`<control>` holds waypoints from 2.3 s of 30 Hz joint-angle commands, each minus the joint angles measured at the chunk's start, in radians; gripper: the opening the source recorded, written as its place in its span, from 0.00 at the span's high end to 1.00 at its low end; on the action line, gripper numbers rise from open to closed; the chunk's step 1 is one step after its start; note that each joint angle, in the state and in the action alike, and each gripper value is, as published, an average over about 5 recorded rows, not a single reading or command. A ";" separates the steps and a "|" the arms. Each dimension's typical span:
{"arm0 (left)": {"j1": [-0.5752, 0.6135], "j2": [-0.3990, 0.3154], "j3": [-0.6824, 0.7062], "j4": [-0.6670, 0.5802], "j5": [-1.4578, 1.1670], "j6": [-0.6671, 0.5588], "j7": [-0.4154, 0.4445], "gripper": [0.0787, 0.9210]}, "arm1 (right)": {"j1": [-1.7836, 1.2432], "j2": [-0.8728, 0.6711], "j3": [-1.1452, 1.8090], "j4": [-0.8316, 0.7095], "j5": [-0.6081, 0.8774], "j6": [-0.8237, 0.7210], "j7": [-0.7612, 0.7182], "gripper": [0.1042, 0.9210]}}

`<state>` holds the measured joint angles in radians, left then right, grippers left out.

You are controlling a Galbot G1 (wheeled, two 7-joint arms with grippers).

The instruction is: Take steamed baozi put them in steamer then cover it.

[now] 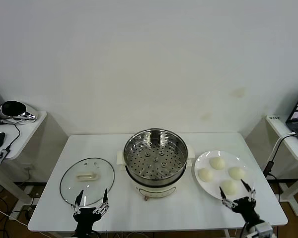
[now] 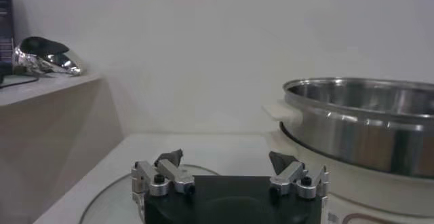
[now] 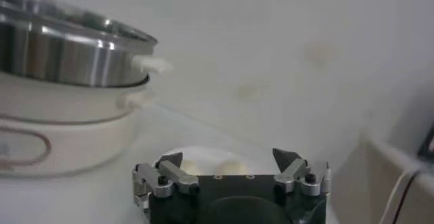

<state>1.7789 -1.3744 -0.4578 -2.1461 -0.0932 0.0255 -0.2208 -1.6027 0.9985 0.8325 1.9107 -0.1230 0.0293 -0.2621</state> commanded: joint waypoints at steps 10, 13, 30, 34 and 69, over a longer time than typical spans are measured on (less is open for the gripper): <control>-0.003 -0.001 0.001 -0.005 0.063 0.023 -0.007 0.12 | 0.410 -0.536 -0.162 -0.173 -0.232 -0.142 -0.387 0.12; -0.002 -0.002 -0.001 -0.001 0.066 0.023 -0.007 0.12 | 0.653 -0.588 -0.396 -0.255 -0.228 -0.152 -0.482 0.12; 0.003 -0.012 -0.010 0.015 0.084 0.012 -0.015 0.12 | 1.453 -0.470 -1.276 -0.640 -0.155 -0.131 -0.856 0.12; 0.002 -0.014 -0.014 0.018 0.090 0.013 -0.015 0.12 | 1.522 -0.376 -1.347 -0.734 -0.152 -0.107 -0.882 0.12; 0.000 -0.014 -0.036 0.028 0.099 -0.002 -0.011 0.12 | 1.528 -0.075 -1.371 -1.090 -0.302 -0.007 -0.879 0.16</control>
<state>1.7778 -1.3885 -0.4938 -2.1176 0.0060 0.0240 -0.2319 -0.0837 0.9145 -0.5259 0.8381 -0.4192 0.0189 -1.1372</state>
